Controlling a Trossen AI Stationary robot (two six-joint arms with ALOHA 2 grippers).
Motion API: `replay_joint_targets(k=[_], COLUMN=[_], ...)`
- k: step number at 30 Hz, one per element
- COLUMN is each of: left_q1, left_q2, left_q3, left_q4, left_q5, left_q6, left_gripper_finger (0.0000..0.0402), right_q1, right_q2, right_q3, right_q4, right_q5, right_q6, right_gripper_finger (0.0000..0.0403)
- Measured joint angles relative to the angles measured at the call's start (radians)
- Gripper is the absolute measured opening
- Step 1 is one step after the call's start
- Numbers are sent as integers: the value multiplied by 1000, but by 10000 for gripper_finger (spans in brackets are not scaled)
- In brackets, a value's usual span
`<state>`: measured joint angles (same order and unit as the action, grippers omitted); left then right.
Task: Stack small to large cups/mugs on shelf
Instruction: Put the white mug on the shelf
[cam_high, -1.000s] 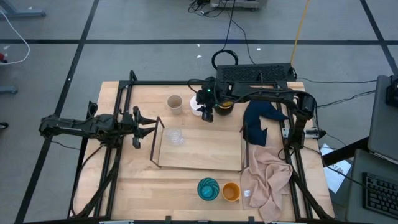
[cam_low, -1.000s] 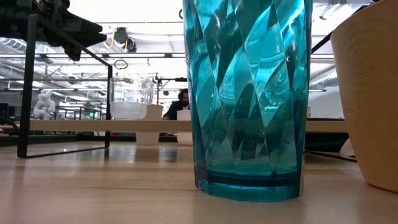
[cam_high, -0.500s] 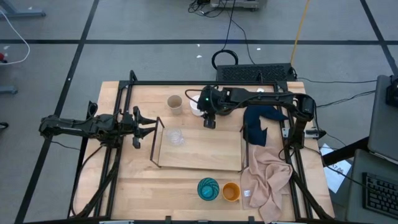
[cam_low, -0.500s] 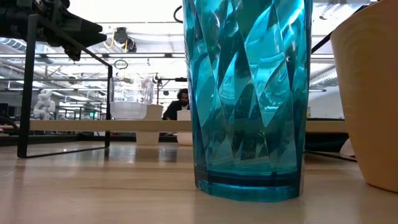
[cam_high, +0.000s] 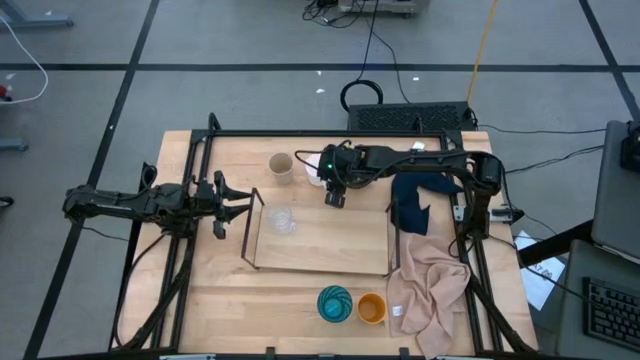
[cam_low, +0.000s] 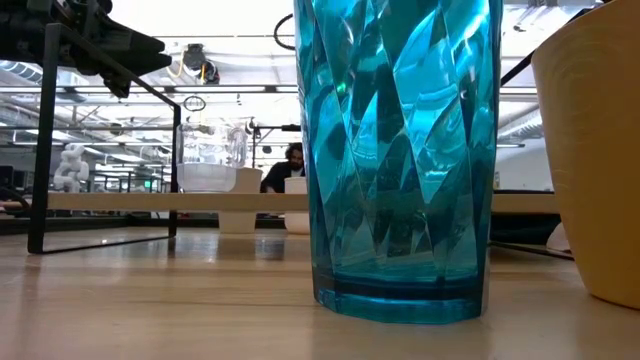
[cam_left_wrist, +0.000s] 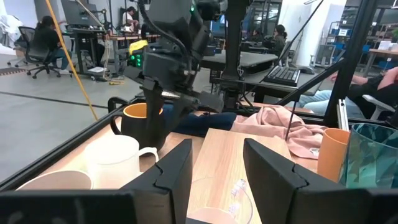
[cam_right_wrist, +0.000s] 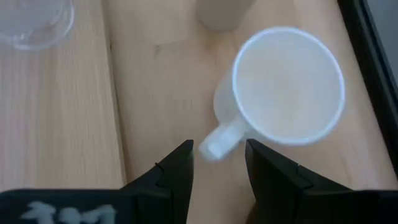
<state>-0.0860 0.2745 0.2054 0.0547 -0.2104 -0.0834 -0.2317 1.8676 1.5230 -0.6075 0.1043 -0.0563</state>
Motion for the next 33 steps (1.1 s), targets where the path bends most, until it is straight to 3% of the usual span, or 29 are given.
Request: replay_joint_targets(k=[33], left_q1=[0], left_q2=[0], left_q3=[-1], left_q4=[-10], left_q5=[2], left_q6=[-4], left_gripper_finger=[145], right_q1=[-8], right_q2=[50], right_q3=[-72], right_q4=[85], right_q5=[0], right_q6=[51], right_gripper_finger=[134])
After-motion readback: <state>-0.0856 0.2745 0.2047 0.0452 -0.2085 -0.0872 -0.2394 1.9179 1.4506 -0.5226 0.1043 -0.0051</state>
